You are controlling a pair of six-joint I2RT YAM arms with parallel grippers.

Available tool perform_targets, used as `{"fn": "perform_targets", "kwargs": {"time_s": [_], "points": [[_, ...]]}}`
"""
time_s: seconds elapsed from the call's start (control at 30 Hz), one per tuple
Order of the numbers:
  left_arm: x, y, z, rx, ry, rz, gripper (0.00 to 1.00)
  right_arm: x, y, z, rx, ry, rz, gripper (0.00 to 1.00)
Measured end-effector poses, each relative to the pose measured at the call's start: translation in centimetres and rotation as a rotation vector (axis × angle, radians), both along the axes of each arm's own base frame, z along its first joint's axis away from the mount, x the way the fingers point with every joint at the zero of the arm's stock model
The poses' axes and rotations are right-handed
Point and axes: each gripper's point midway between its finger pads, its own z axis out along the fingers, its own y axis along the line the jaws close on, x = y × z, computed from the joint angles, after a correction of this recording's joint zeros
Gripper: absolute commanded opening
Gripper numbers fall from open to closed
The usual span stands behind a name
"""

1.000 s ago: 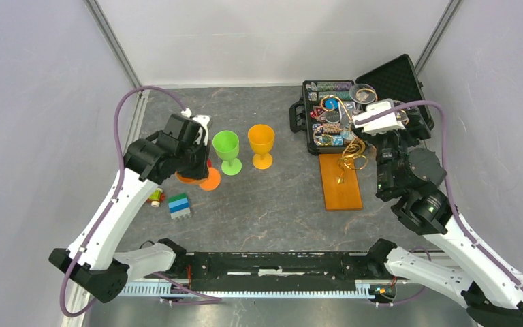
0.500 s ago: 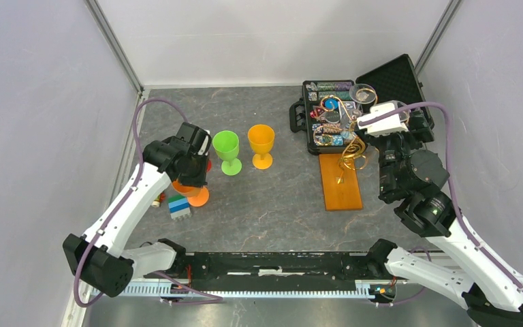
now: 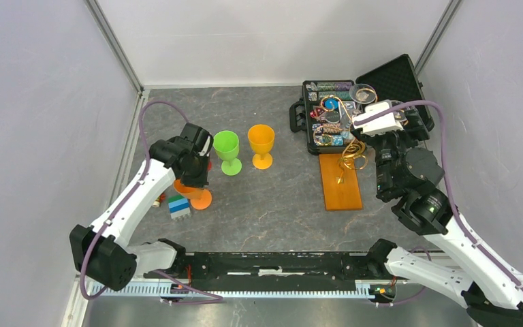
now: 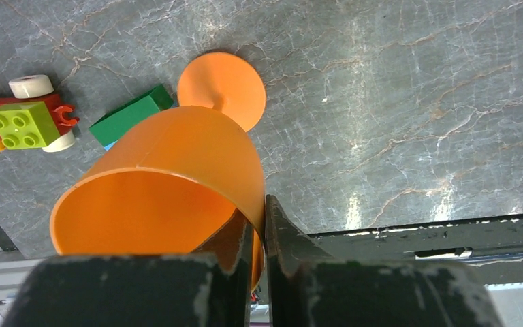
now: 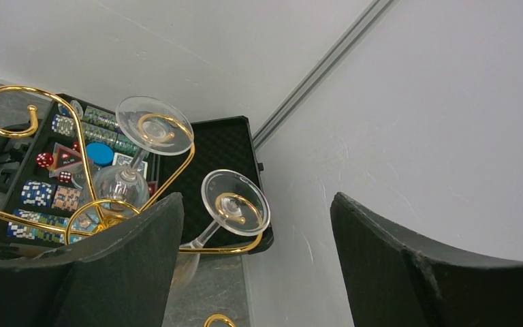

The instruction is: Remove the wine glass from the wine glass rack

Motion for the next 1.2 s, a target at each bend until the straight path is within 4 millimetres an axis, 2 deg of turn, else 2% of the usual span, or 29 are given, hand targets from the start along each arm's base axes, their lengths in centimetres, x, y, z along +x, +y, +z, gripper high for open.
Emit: {"fn": "perform_targets", "kwargs": {"time_s": [0.23, 0.4, 0.53, 0.67, 0.8, 0.87, 1.0, 1.1, 1.2], "points": [[0.3, 0.9, 0.0, 0.050, -0.011, 0.020, 0.29, 0.2, 0.2, 0.2, -0.017, 0.012, 0.002, 0.85], [0.7, 1.2, 0.7, 0.067, -0.033, 0.029, 0.48, 0.3, 0.3, 0.4, -0.026, 0.022, 0.002, 0.85], [1.1, 1.0, 2.1, 0.055, -0.060, 0.029, 0.62, 0.3, 0.3, 0.5, -0.034, 0.031, 0.002, 0.87], [2.2, 0.5, 5.2, 0.008, -0.155, 0.032, 0.77, 0.7, 0.9, 1.5, -0.035, 0.065, 0.003, 0.88], [3.0, 0.1, 9.5, -0.065, -0.304, 0.034, 0.91, 1.7, 2.2, 6.2, 0.035, 0.066, 0.010, 0.88], [3.2, -0.2, 11.6, -0.108, -0.383, 0.033, 0.97, 2.5, 3.1, 6.8, 0.046, 0.084, 0.018, 0.88], [3.3, -1.1, 14.0, -0.192, -0.479, 0.011, 1.00, 4.5, 4.7, 5.9, 0.004, 0.166, 0.015, 0.85], [3.6, -2.1, 15.0, -0.250, -0.524, -0.016, 1.00, 6.3, 5.7, 3.6, -0.055, 0.253, 0.005, 0.81], [3.7, -2.8, 15.3, -0.297, -0.553, -0.041, 1.00, 7.7, 6.4, 1.0, -0.127, 0.346, 0.001, 0.72]]}}
